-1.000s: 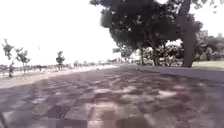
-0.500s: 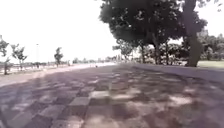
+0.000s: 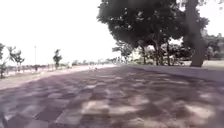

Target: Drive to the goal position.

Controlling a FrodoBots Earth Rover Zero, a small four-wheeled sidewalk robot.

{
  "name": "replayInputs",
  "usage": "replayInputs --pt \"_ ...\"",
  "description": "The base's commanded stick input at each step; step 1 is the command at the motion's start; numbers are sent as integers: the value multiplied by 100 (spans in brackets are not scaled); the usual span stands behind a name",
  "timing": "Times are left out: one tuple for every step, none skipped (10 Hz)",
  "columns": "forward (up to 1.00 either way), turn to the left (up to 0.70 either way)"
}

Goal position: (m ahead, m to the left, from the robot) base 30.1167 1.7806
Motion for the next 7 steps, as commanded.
replayInputs --pt "85 0" --pt "85 0" --pt "85 0" --pt "85 0" --pt "85 0" --pt "85 0" --pt "85 0"
